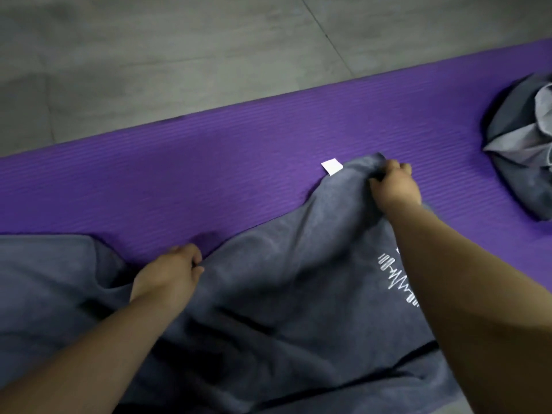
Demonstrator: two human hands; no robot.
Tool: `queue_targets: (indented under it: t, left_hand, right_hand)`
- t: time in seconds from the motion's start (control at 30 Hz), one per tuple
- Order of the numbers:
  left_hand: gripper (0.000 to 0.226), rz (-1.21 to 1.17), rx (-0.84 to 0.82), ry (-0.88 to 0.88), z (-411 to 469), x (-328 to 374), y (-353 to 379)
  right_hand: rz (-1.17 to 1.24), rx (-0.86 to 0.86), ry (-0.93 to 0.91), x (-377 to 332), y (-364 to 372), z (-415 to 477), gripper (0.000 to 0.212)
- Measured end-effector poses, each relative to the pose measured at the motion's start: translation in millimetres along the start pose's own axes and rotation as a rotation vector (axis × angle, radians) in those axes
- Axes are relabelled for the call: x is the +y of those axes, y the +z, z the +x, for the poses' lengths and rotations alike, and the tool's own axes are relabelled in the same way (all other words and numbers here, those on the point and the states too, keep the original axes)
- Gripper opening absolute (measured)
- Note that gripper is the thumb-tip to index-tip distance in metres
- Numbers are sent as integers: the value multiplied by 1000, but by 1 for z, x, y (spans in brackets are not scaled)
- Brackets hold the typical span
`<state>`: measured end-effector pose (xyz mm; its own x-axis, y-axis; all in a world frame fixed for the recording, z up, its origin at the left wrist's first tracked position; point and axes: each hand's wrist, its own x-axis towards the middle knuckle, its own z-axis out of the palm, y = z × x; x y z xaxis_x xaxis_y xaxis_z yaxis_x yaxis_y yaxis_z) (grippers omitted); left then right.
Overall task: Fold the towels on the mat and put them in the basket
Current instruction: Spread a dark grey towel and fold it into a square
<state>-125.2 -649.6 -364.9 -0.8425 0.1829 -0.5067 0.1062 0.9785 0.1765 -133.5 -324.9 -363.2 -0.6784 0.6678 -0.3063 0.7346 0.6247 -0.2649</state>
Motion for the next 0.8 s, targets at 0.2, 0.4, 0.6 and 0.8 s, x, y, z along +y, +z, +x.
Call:
queue_targets:
  t: [0.2,0.4,0.6,0.8]
  left_hand:
    - [18,-346,293,-38,24,13,-25]
    - [45,-499,204,10,82,23,-69]
    - [72,28,72,262,44,0,-3]
    - [94,286,-48,488,-5,-8,12]
  right_hand:
    - [105,274,48,8,-24,21,31]
    - [155,190,-208,8,-70,51,54]
    - [-26,-5,143,72,-34,18,45]
    - [-146,136,162,123,-25,-36,41]
